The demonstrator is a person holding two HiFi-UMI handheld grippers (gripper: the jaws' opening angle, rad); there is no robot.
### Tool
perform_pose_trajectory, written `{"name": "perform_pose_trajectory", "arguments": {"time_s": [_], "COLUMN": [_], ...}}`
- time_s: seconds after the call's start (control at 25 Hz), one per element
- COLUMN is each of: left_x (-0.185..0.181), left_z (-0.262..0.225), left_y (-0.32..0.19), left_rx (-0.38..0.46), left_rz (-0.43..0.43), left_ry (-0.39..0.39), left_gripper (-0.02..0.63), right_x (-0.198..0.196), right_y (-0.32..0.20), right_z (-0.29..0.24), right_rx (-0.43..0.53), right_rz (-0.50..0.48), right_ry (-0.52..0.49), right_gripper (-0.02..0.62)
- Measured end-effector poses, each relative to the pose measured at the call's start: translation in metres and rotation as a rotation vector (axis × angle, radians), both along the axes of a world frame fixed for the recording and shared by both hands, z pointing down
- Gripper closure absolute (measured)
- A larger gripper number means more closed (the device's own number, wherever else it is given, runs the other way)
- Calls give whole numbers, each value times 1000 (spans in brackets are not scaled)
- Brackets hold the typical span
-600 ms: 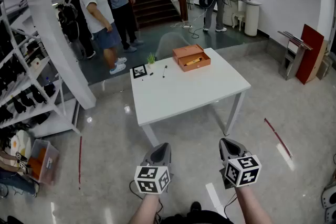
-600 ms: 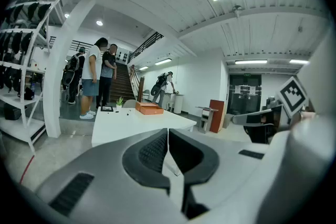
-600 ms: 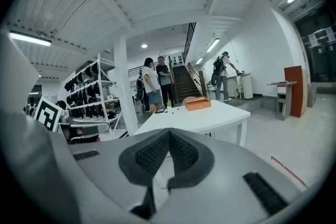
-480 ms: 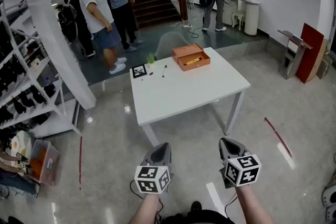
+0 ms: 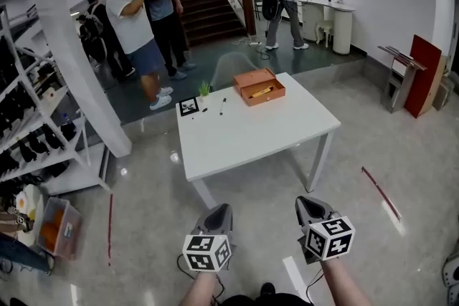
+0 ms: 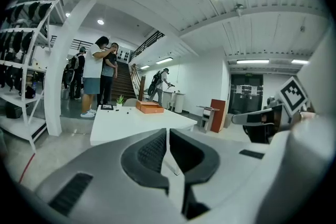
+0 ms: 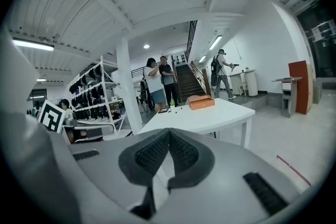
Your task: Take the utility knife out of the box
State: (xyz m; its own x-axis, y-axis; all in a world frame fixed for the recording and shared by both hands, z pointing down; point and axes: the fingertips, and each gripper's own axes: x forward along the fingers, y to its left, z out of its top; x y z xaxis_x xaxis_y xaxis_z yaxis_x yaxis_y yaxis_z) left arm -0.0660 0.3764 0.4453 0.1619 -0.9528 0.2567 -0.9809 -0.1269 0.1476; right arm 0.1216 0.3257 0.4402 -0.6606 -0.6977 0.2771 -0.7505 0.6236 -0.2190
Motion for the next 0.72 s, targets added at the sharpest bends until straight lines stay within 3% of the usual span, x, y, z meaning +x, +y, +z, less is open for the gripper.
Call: {"name": "perform_pose_trajectory", "arguments": {"time_s": [0.4, 0.72], "left_x": [-1, -4], "left_z": [3, 12], "left_y": [-8, -36], "left_rx": [-12, -25], "left_rz": [-10, 5], "left_ry": [39, 35], "left_gripper": [583, 514], "right_x": [-9, -8], "right_y": [-7, -30], "right_z": [9, 23], "right_rx": [-24, -39], "right_rz": [-38, -34], "right_ry": [-4, 7], "right_gripper": [594, 594]}}
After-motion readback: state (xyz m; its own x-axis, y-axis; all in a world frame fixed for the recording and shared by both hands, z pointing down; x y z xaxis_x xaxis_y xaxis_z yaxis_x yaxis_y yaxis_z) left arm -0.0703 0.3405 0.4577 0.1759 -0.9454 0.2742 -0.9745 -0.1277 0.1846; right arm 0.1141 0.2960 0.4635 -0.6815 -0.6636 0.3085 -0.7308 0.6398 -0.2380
